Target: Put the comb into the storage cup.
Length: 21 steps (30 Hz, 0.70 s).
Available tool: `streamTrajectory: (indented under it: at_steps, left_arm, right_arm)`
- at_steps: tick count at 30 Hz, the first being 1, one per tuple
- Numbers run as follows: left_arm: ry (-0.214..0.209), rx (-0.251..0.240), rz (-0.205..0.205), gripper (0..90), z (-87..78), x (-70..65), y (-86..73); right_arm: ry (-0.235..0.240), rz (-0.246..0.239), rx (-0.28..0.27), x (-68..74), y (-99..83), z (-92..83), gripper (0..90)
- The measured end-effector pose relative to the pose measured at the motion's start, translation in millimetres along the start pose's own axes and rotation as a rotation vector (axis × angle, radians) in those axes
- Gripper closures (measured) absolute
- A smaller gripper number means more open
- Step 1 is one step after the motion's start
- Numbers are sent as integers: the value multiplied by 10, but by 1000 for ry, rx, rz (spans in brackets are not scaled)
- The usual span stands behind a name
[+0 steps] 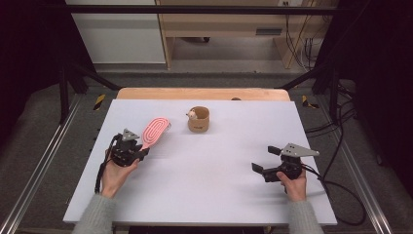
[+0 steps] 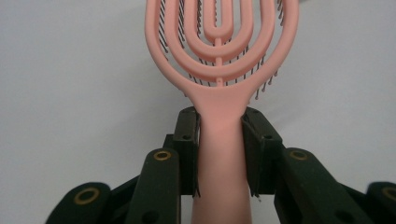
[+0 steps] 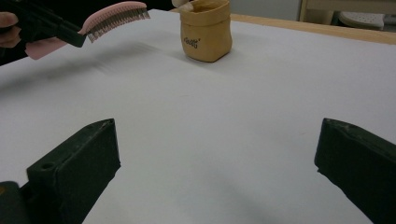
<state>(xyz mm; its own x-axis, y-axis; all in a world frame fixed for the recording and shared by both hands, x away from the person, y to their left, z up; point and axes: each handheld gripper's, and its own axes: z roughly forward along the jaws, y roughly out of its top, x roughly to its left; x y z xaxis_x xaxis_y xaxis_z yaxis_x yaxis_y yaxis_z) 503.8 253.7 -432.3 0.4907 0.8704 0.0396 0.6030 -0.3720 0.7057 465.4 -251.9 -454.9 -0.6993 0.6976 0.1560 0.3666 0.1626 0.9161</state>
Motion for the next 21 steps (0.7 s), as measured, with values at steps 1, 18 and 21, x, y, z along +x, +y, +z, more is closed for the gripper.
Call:
streamTrajectory:
  at_steps: [1,18,21]
  left_arm:
    - [-3,-6,-3,693,-11,-7,-1]
    - [-11,-78,-9,693,-152,-102,27]
    - [-11,-89,-6,693,-173,-134,35]
  right_arm:
    - [1,2,0,0,1,0,3]
    - [-4,2,-11,45,54,14,3]
    - [2,2,-17,68,76,16,3]
